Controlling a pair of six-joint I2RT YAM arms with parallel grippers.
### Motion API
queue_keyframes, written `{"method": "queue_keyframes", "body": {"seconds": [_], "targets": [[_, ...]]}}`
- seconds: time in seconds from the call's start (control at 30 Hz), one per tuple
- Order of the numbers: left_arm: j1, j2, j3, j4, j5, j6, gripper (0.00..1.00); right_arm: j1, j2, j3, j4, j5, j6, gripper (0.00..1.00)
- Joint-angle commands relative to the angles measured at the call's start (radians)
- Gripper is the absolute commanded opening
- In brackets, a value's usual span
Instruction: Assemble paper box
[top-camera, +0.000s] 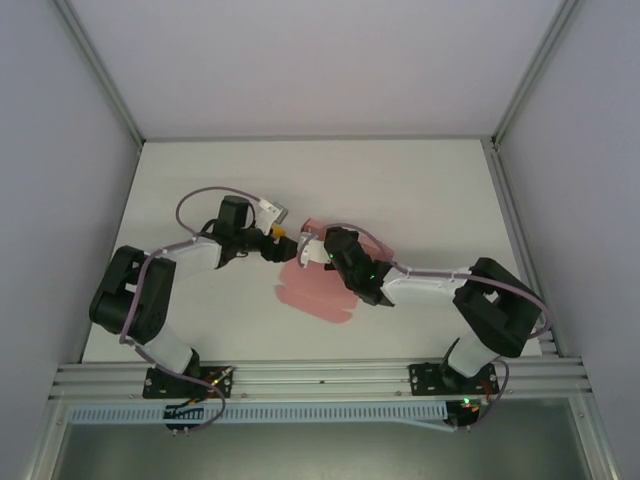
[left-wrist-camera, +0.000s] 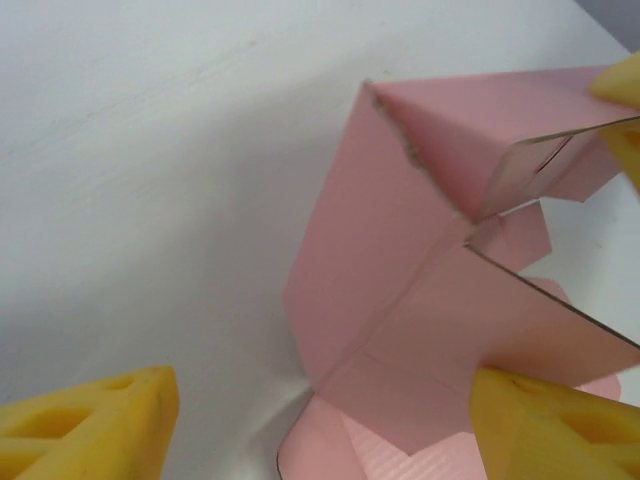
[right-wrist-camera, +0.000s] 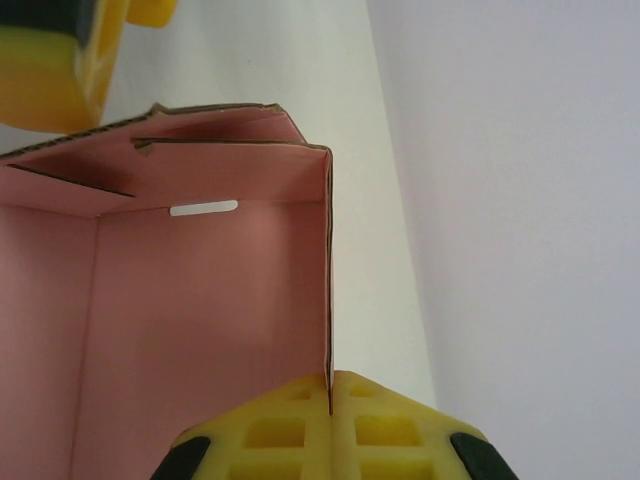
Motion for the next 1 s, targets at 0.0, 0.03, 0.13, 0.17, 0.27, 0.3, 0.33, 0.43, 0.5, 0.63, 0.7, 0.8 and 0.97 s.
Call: {"method": "queue_keyframes", "body": {"seconds": [0.0,0.03,0.13,0.17,0.27,0.3,0.33,0.43,0.5,0.63,0.7,0.8,0.97], "targets": [[-0.018,0.036,-0.01,0.089,0.041,0.021,0.76,-0.004,-0.005,-0.001,-0.03,-0.029,0.053,0.04],[-0.025,0.041,-0.018,0.118,0.024,0.016,0.76,-0.004,-0.005,0.006,-0.042,-0.026,0.068,0.04],[-0.036,0.053,-0.037,0.167,-0.026,0.012,0.78,-0.004,-0.014,0.016,-0.108,-0.038,0.109,0.04],[-0.036,0.055,-0.041,0.18,-0.033,0.012,0.78,-0.004,-0.016,0.015,-0.123,-0.047,0.122,0.04],[-0.035,0.069,-0.059,0.248,-0.035,-0.031,0.78,-0.002,-0.027,0.003,-0.15,-0.079,0.158,0.04],[-0.035,0.075,-0.058,0.25,-0.036,-0.035,0.78,0.001,-0.027,0.001,-0.162,-0.088,0.164,0.03],[-0.036,0.083,-0.055,0.246,-0.037,-0.033,0.78,0.006,-0.026,-0.001,-0.17,-0.086,0.172,0.03],[-0.044,0.106,-0.057,0.26,-0.058,-0.041,0.78,0.032,-0.021,-0.005,-0.202,-0.063,0.17,0.02],[-0.049,0.12,-0.056,0.27,-0.061,-0.041,0.78,0.044,-0.021,-0.007,-0.221,-0.054,0.176,0.02],[-0.083,0.138,-0.034,0.228,-0.077,-0.014,0.77,0.048,-0.025,-0.009,-0.223,-0.056,0.19,0.02],[-0.102,0.136,-0.04,0.243,-0.115,-0.019,0.74,0.049,-0.022,0.001,-0.232,-0.068,0.198,0.02],[-0.111,0.14,-0.043,0.275,-0.16,-0.055,0.6,0.052,-0.021,0.006,-0.235,-0.077,0.213,0.02],[-0.122,0.144,-0.071,0.366,-0.238,-0.109,0.47,0.053,-0.018,0.009,-0.259,-0.087,0.229,0.02]]}}
